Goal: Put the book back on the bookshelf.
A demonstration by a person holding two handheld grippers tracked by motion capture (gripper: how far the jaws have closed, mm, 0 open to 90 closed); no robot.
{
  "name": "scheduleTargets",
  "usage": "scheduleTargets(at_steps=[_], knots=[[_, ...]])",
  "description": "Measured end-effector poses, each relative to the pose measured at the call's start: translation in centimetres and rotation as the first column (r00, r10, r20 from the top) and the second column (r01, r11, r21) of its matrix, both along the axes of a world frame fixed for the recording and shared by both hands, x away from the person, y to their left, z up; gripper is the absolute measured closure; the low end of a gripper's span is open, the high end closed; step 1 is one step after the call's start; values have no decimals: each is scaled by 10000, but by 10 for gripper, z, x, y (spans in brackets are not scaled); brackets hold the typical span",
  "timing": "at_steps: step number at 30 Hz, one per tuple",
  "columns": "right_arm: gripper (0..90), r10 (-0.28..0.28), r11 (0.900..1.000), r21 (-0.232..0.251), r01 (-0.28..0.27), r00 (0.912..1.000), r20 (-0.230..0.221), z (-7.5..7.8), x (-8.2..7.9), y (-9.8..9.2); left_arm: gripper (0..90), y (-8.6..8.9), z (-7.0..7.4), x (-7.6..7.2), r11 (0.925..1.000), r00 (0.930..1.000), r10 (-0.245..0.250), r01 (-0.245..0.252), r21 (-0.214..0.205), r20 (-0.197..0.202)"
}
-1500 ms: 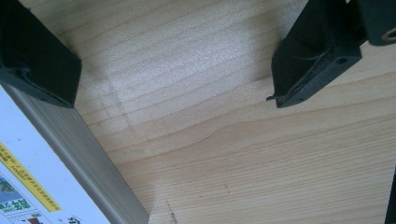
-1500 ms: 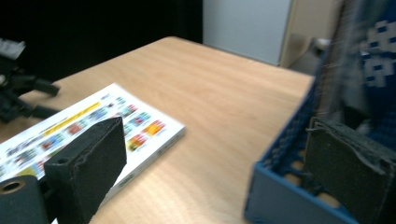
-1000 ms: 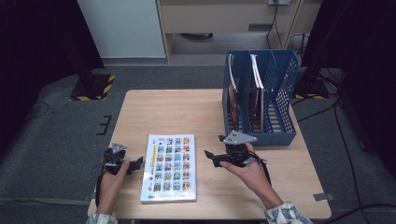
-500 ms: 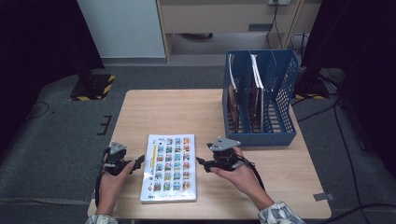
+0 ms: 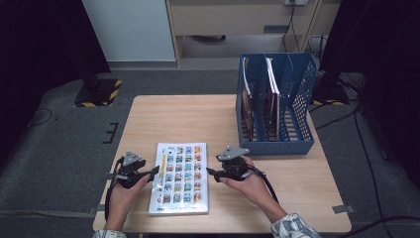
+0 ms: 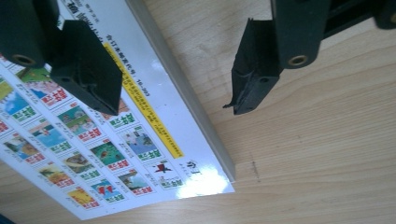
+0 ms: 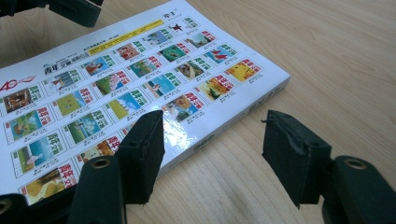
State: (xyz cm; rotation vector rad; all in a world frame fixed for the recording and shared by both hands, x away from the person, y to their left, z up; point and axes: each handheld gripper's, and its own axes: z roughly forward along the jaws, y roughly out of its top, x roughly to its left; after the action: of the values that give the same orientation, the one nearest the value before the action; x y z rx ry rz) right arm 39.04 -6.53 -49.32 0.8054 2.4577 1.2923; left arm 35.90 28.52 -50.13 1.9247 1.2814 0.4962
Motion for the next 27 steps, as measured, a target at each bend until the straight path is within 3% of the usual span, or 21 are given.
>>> scheduleTargets(at_steps=[5, 14, 18, 21, 27], knots=[[411, 16, 10000, 57, -14, 9997, -237, -4, 0, 1, 382, -7, -1, -1, 9997, 9996, -249, 249, -27, -126], [374, 112, 9999, -52, -115, 9988, -467, -9, -4, 4, 382, -15, -9, 2, 9977, 9980, -539, 552, 398, -344], [354, 244, 9996, -146, -253, 9980, -590, -11, -5, 6, 329, -13, -12, 5, 9992, 9981, -380, 375, -96, -494], [343, 283, 9995, -134, -293, 9972, -689, -13, -6, 7, 284, -13, -16, 8, 9992, 9964, -362, 371, 110, -769], [309, 441, 9989, -125, -453, 9957, -819, -15, -7, 10, 230, -18, -20, 11, 9992, 9951, -389, 376, -162, -906]])
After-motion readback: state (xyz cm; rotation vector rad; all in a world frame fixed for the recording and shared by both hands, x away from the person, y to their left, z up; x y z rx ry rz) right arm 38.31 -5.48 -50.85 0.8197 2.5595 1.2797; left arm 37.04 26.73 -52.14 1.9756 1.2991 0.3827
